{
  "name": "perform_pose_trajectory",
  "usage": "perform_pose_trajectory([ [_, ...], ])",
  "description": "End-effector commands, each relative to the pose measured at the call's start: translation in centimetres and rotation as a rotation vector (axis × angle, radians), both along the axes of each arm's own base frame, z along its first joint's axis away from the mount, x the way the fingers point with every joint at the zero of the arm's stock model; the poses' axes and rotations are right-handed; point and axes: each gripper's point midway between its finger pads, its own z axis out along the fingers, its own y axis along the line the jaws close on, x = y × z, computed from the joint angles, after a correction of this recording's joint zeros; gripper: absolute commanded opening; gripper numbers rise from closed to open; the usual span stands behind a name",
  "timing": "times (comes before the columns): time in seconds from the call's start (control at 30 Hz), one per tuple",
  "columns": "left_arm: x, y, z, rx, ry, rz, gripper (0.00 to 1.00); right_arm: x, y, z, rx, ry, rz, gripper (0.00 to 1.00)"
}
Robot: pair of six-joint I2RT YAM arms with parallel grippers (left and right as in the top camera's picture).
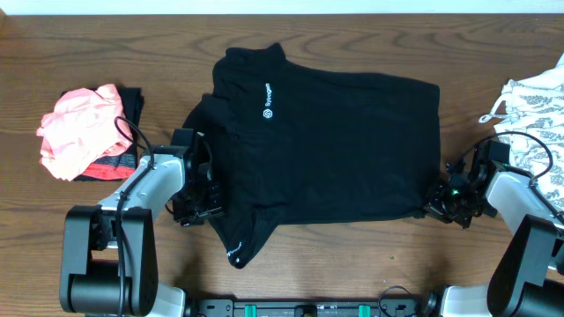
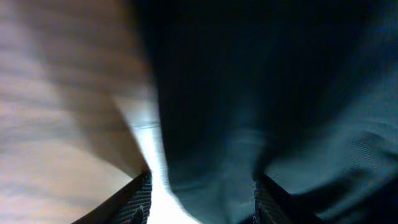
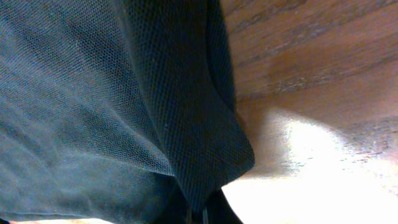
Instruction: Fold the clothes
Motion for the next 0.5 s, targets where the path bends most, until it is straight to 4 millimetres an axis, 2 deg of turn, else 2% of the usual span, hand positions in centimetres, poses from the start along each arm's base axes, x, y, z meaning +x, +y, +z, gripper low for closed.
perform_pose_trajectory([
  [0.0, -0.14, -2.16, -0.03, -0.143, -0.015, -0.064, 0.54, -2.29, 0.37, -1.83, -0.001, 0.092, 0.005, 0.01],
  [0.1, 0.1, -2.25, -0.04, -0.148, -0.025, -0.063, 0.53, -2.3, 0.37, -1.83, -0.001, 0.092, 0.005, 0.01],
  [0.2, 0.1, -2.25, -0.04, -0.147, -0.025, -0.063, 0.41, -2.31, 0.38, -1.82, 0.0, 0.093, 0.005, 0.02],
  [0.33, 0.03, -2.25, -0.03, -0.147, -0.022, -0.063, 0.06, -2.31, 0.38, -1.82, 0.0, 0.093, 0.005, 0.01],
  [0.47, -0.38, -1.96, -0.04, -0.131, -0.005, -0.065, 0.06, -2.27, 0.52, -1.78, 0.008, 0.088, 0.01, 0.01],
])
